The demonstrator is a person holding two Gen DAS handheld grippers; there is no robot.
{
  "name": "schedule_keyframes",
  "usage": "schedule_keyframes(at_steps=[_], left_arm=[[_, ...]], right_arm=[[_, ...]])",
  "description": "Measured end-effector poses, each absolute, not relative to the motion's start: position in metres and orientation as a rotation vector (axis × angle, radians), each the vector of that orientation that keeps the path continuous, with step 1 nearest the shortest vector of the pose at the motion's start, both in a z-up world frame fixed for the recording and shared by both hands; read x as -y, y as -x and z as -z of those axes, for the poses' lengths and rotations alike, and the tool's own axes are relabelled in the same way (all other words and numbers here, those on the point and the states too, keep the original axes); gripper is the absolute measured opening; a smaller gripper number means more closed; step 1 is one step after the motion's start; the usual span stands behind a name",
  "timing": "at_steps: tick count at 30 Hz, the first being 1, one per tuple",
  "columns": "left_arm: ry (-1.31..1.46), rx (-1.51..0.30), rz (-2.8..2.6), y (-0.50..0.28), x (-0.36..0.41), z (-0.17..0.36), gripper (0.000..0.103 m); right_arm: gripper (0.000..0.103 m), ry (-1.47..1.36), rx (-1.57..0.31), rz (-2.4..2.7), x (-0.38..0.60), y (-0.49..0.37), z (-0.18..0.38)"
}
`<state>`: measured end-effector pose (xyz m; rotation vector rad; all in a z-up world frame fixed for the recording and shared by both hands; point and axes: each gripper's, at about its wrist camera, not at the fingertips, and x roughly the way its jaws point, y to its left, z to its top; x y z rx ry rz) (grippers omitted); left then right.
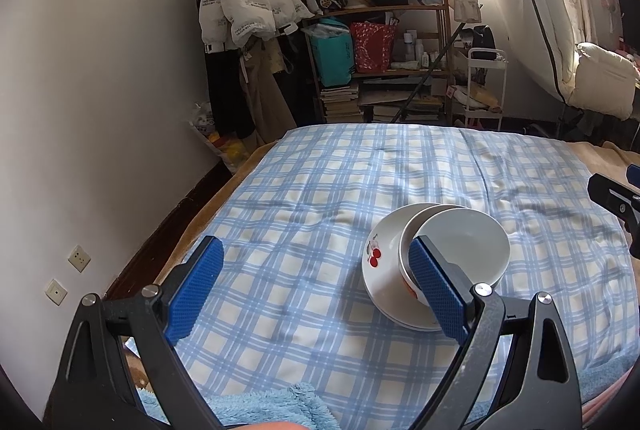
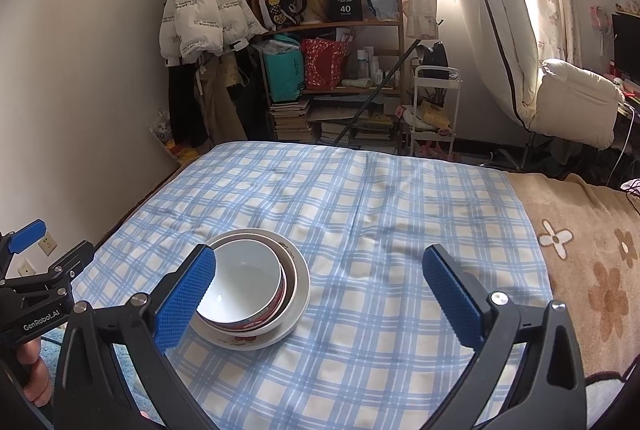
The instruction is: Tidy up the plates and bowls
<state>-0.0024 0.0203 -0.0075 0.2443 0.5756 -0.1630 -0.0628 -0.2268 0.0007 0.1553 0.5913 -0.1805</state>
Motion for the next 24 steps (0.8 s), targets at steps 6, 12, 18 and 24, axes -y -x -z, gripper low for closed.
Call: schedule_keyframes(at_steps=[6,12,18,24], left_arm=[[-0.243,-0.572,0.158,0.0026,-0.0214,0.0066,0.092],[-0.243,-0.572,0.158,0.0028,-0.0217,0.0067,0.092],[-0.240,-0.570,0.157,0.0028,-0.0220,0.0062,0.092],[-0.241,-0.570,0.154,0.0035,-0.0224,0.0054,0.092]], right_arm=[[0.103,-0.154,-0.585,0.190,0.2272,0.0628,-0.0031],[0.103,-0.158,-0.577,0.194,0.2300,0.0629,-0.0043],[0.103,-0.157,-0.575,0.192,0.2279,0.0644,-0.0029],[0.103,-0.154,-0.573,0.193,0.2280,0.0640,-0.0027]])
